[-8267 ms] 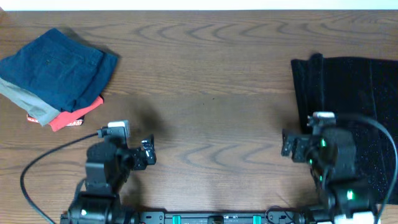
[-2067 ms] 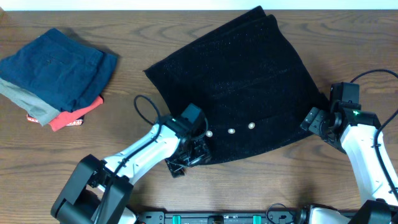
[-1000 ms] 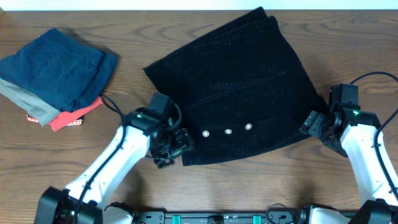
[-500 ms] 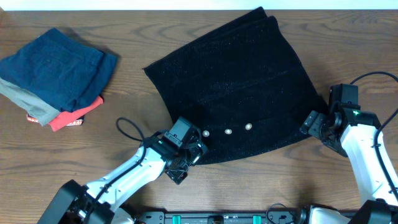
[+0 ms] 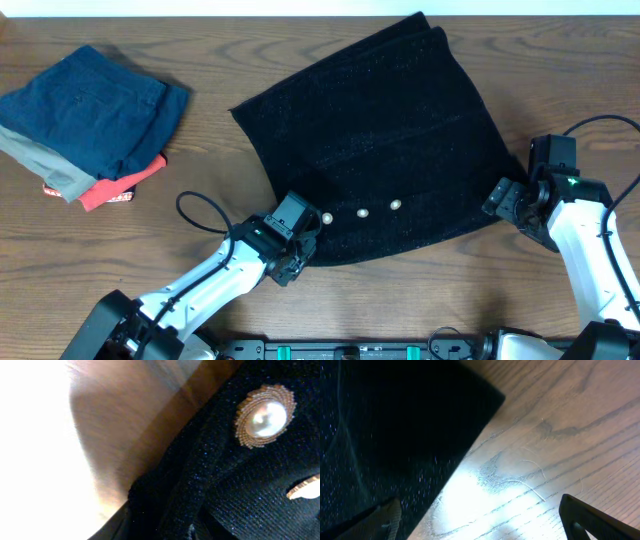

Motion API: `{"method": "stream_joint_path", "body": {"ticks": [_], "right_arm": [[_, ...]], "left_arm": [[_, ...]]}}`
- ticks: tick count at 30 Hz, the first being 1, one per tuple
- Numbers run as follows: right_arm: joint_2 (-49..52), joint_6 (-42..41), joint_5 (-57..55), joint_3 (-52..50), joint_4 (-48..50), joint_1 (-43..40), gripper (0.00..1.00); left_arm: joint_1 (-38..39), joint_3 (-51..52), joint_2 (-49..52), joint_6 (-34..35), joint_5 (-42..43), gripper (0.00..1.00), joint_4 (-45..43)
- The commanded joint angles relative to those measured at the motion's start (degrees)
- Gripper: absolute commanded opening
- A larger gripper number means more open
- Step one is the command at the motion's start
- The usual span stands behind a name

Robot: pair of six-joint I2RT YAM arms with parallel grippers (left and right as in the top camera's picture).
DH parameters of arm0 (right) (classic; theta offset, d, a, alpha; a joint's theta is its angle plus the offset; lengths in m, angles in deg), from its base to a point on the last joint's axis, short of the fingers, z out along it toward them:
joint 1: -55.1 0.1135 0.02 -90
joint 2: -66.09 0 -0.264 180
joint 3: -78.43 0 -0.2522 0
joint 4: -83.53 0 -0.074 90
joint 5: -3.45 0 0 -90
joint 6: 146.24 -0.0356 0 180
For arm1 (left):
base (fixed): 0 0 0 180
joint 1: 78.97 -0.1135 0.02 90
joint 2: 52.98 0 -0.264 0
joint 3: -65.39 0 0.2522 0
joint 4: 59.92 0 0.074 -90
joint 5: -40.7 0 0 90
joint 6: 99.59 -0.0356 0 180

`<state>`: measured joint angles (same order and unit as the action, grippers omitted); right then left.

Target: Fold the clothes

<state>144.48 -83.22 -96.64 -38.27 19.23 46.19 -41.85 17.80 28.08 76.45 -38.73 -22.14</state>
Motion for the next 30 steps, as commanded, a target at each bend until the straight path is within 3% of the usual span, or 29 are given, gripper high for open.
{"method": "stream_joint_path", "body": {"ticks": [1,6,9,15,21,30], "right_arm": [[0.37,0.04,-0.39,0.37,0.0,-0.57,0.99],[0.37,0.04,3.78,0.37,-0.55,-0.55,0.99],[0.37,0.07,9.94,0.09,-1.68,-0.33,0.99],[0.37,0.0,12.33,-3.48,-0.76,0.81,0.99],[0.37,-0.02,20.13,-10.67,5.81,1.09,0.99],[0.37,-1.31,23.02,-19.1,24.02,1.6,0.99]], "left_arm": [[-2.03,1.73,0.85,-2.38,-3.85,0.2,4.24],[-11.54,0.94,-1.03,-19.04,-3.78,0.19,4.22],[-18.08,0.39,-2.23,-24.98,-2.97,0.19,4.22],[-22.91,0.44,-2.69,-28.61,5.99,0.23,4.72],[-22.84,0.46,-2.69,-28.61,7.85,0.51,9.51],[-22.6,0.66,-2.69,-28.59,7.85,0.53,11.93]]}}
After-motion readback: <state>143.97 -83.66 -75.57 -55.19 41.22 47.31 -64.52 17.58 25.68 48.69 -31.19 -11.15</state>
